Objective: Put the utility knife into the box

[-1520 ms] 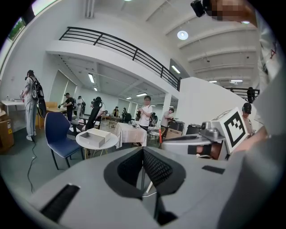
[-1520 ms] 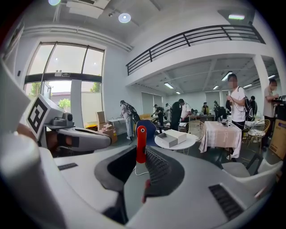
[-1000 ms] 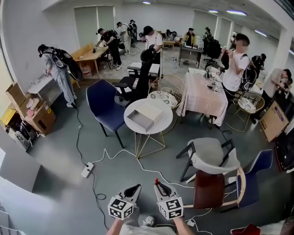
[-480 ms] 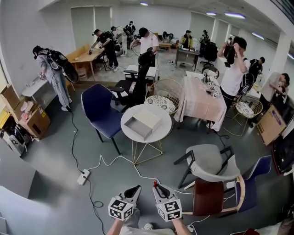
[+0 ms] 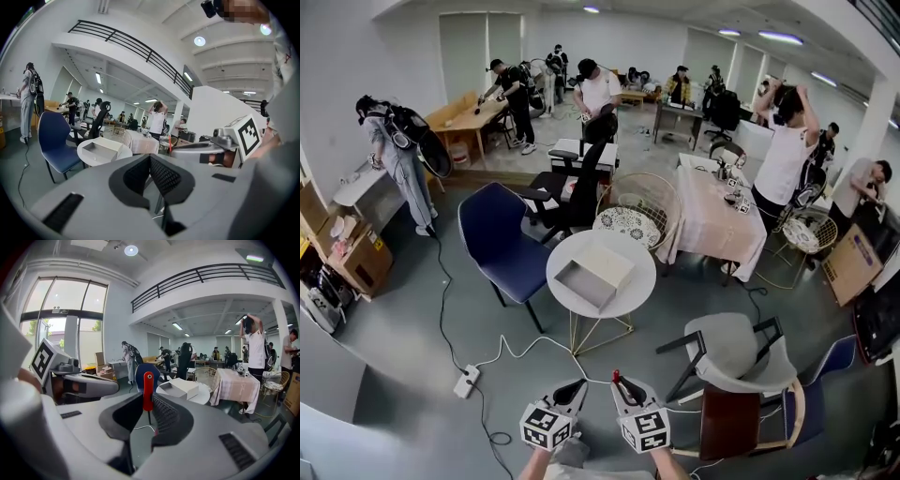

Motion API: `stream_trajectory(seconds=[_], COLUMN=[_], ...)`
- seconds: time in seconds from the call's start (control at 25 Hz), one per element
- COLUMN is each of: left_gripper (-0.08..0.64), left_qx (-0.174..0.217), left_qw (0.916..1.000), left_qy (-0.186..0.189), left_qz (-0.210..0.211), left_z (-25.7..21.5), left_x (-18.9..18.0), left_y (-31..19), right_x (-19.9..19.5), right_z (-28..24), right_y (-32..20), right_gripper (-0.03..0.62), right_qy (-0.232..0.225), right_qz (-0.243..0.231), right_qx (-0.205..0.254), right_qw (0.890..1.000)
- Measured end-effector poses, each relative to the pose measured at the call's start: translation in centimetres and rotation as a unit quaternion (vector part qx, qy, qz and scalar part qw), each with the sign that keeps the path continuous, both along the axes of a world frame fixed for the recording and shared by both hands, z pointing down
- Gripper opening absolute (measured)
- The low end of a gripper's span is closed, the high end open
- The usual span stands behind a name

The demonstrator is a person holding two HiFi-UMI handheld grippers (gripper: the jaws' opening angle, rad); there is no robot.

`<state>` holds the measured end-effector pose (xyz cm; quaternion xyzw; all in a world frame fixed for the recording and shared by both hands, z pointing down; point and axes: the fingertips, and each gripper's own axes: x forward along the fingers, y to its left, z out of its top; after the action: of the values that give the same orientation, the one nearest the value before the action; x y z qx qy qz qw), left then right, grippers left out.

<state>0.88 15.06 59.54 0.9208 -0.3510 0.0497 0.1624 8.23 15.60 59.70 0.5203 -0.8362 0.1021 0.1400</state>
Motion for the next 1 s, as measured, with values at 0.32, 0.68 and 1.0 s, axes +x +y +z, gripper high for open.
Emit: stream_trajectory(seconds=[0.32, 0.68, 1.0], left_gripper=[0.012, 0.012, 0.012], left_qx=[0.003, 0.008, 0.005], left_qw=[0.9999, 0.9996, 0.9996], left_qy=[0.008, 0.014, 0.012], left_qz=[0.01, 0.025, 0.026], left_z=[-2.0, -1.9, -1.3], left_x=[-3.1, -5.6, -6.1], left_y=[-7.4, -12.4, -14.5], right_x=[-2.6, -4.4, -3.2], right_z=[-2.3, -2.5, -1.5], right_y=[-7.4, -12.4, -14.0], right_gripper=[0.072, 0.072, 0.072], right_qy=[0.017, 0.029, 0.024], right_qz=[0.011, 0.032, 0.051], right_qx=[0.005, 0.011, 0.003], right_qw=[1.0, 0.999, 0.998])
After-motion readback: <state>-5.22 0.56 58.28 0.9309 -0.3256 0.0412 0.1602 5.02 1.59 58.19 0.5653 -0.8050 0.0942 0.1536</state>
